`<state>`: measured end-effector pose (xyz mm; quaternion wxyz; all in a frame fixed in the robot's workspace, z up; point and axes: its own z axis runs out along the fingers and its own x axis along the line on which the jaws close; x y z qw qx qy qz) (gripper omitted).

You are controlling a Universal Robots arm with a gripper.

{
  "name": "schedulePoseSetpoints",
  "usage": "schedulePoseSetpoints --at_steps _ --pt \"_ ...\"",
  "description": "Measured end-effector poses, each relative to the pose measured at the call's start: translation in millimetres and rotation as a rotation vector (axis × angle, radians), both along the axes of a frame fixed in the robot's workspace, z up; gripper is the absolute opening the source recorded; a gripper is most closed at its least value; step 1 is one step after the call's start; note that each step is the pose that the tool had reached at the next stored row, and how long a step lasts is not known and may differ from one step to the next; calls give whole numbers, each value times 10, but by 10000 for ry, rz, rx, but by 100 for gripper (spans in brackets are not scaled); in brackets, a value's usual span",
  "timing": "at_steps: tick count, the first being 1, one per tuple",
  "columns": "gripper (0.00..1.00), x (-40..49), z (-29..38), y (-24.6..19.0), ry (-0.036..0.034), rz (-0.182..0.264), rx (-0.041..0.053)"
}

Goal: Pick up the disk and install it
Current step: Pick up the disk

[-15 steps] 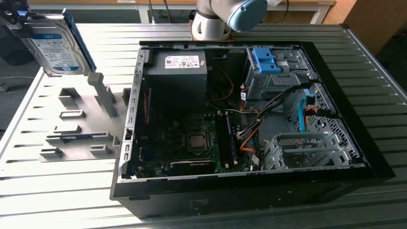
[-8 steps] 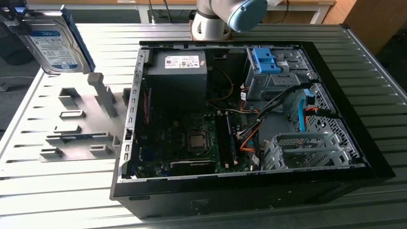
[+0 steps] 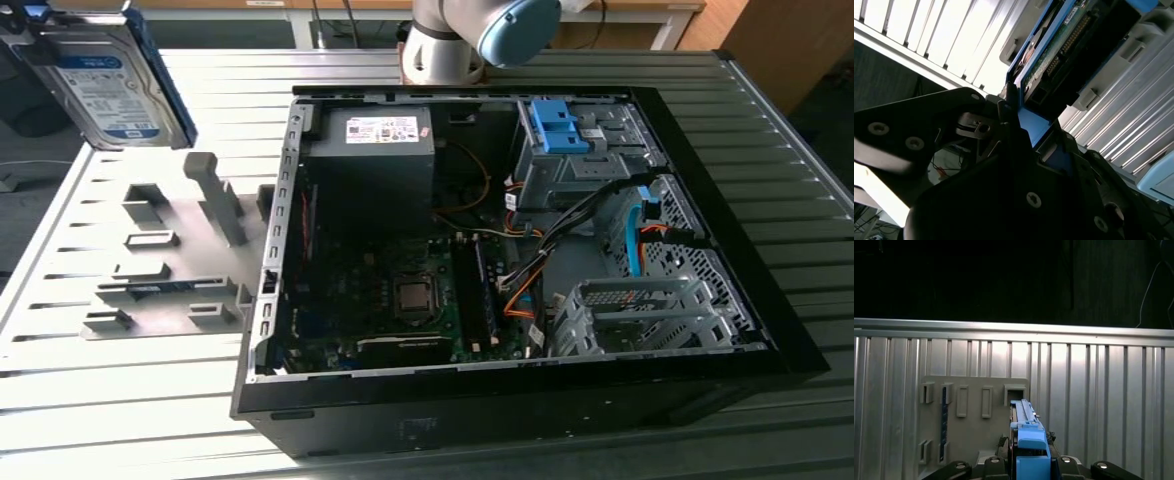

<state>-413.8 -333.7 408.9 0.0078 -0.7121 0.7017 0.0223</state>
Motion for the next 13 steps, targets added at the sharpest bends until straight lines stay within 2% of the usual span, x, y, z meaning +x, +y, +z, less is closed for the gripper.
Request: schedulePoseSetpoints --at_steps 13 --pt "37 0 181 1 -1 0 0"
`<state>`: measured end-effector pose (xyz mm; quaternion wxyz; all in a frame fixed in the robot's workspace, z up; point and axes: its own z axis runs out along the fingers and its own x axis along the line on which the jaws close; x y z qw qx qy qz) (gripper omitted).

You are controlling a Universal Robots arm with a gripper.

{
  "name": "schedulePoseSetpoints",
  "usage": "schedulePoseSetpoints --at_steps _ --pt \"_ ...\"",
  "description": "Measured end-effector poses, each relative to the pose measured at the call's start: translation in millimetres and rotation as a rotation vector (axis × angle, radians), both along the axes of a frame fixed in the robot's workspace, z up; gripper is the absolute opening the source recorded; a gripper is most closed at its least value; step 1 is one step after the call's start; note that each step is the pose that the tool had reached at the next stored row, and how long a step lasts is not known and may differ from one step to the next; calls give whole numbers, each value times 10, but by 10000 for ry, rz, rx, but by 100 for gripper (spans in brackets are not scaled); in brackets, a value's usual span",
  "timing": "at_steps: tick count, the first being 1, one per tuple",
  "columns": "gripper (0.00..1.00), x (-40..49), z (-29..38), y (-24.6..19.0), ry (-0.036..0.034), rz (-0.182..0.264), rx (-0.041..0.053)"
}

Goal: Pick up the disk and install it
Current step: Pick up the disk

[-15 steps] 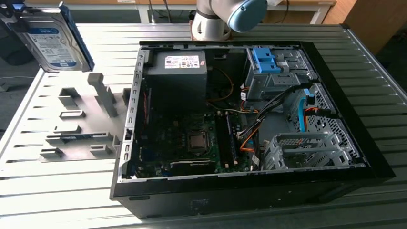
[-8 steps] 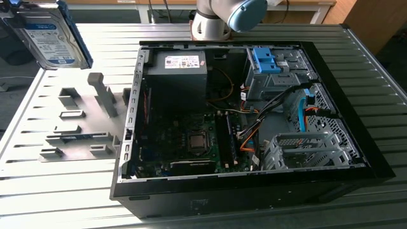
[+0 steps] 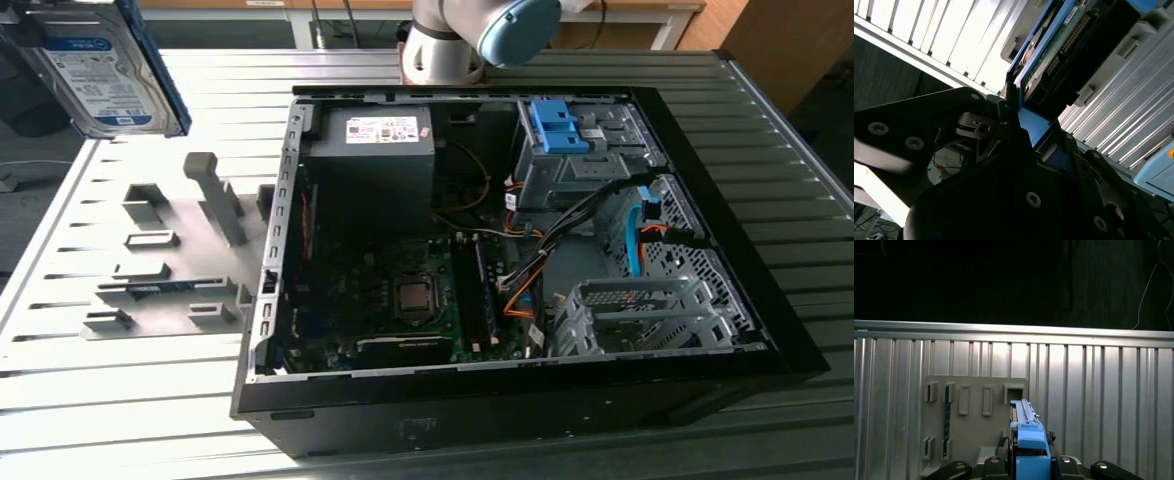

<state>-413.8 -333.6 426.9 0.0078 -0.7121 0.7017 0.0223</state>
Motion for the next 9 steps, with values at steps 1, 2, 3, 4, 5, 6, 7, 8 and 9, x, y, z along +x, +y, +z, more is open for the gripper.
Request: schedulePoseSetpoints --at_steps 1,2,3,4,5,6,7,8,9 --pt "37 0 14 0 0 0 0" --pt "37 0 26 0 0 0 0" --pt "37 0 38 1 -1 0 0" --pt "37 0 51 1 -1 1 1" --pt "37 0 63 1 -1 0 1" --pt "37 0 75 1 0 0 0" --pt "37 0 87 1 0 0 0" --pt "37 0 100 1 0 1 0" --pt "37 0 114 2 0 1 0"
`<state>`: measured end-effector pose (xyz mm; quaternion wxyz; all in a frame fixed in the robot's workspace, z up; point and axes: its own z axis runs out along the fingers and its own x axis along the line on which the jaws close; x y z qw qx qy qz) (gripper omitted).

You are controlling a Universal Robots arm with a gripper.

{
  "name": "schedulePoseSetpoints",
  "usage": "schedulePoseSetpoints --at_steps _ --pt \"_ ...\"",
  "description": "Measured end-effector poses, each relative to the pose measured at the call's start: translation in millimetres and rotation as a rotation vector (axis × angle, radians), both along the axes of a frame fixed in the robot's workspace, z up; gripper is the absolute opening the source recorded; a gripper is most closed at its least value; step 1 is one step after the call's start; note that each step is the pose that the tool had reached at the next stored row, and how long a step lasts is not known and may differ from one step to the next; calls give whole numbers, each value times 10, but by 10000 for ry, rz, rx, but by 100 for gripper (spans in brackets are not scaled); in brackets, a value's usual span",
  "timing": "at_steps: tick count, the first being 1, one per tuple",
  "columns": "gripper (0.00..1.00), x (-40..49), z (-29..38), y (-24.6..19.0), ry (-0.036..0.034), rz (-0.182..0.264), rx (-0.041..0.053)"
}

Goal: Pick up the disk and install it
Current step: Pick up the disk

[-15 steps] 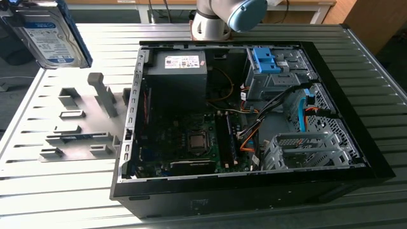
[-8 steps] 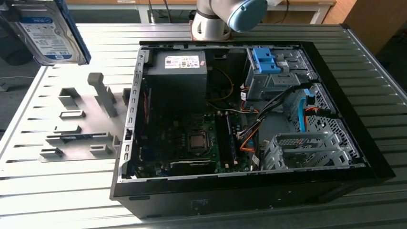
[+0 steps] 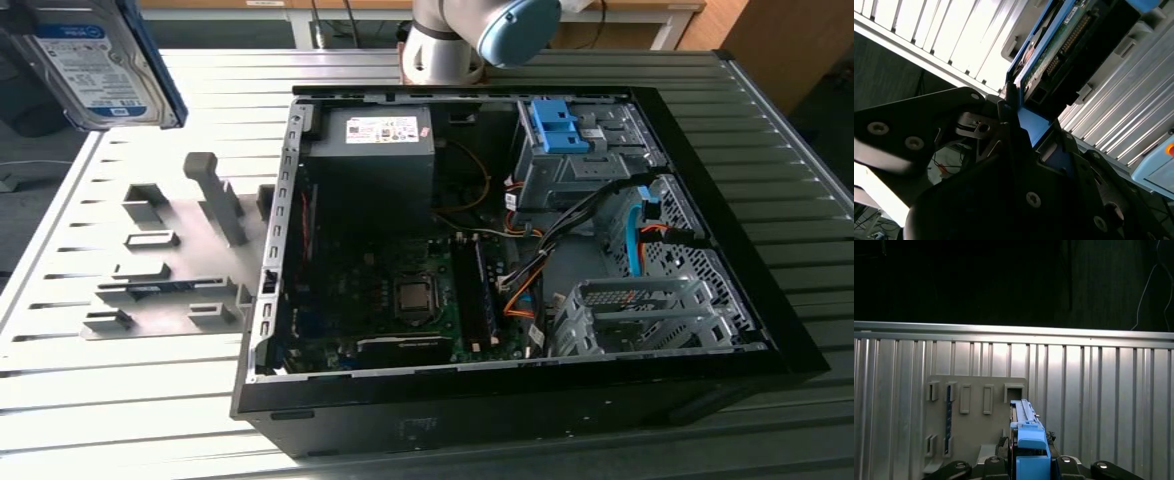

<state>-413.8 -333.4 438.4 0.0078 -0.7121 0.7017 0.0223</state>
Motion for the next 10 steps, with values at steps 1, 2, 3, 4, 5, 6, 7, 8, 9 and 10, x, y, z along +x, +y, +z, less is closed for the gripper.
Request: schedulePoseSetpoints --at_steps 1,2,3,4,5,6,7,8,9,10 --pt "37 0 16 1 1 -1 0" --pt "37 0 32 1 0 0 0" --pt "37 0 50 2 0 0 0" --pt "37 0 67 2 0 0 0" --pt "37 0 85 2 0 0 0" --pt "37 0 104 3 0 0 0" --pt "37 0 123 3 -1 0 0" --pt "37 0 144 3 -1 0 0" --pt "37 0 164 4 -1 0 0" --pt "37 0 186 4 0 0 -1"
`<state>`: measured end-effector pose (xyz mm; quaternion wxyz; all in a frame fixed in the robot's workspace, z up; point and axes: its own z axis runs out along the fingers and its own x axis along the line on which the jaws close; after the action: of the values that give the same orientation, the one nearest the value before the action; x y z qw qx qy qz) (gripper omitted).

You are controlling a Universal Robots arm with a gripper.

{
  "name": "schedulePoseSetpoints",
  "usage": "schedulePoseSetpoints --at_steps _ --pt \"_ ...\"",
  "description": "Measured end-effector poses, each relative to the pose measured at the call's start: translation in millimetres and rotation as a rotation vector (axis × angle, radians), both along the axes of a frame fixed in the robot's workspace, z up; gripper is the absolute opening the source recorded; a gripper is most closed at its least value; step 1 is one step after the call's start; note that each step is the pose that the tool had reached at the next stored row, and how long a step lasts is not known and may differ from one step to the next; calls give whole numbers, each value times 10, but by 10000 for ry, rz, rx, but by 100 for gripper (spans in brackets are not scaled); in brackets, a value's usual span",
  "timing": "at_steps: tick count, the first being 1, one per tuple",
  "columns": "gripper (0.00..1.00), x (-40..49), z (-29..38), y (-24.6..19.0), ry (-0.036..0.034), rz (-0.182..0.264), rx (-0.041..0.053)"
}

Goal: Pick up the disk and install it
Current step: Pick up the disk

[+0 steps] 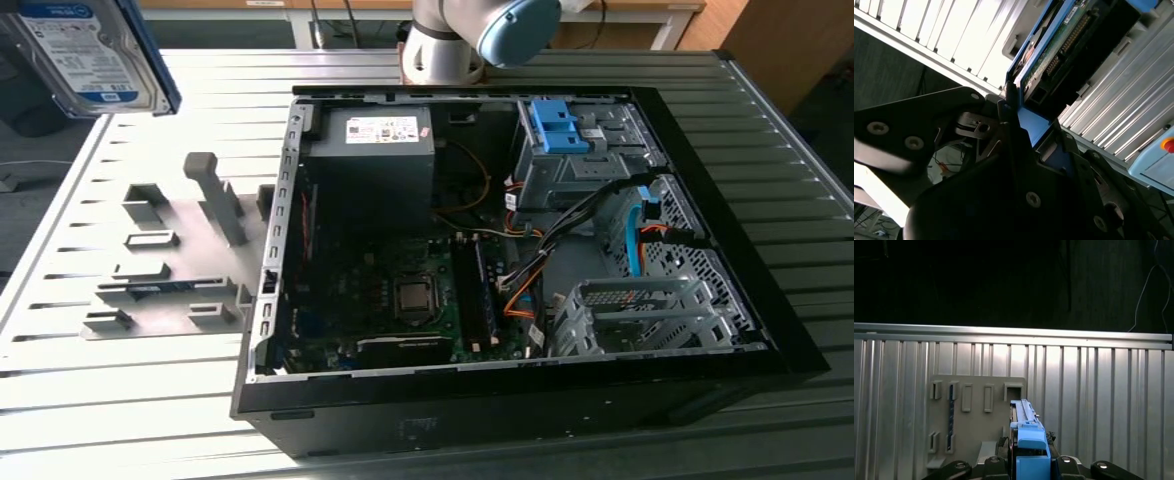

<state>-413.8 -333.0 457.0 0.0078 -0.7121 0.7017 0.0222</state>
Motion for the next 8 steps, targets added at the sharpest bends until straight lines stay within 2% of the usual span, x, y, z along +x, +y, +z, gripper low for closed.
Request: schedulePoseSetpoints --at_steps 8 --pt "37 0 162 5 0 0 -13"
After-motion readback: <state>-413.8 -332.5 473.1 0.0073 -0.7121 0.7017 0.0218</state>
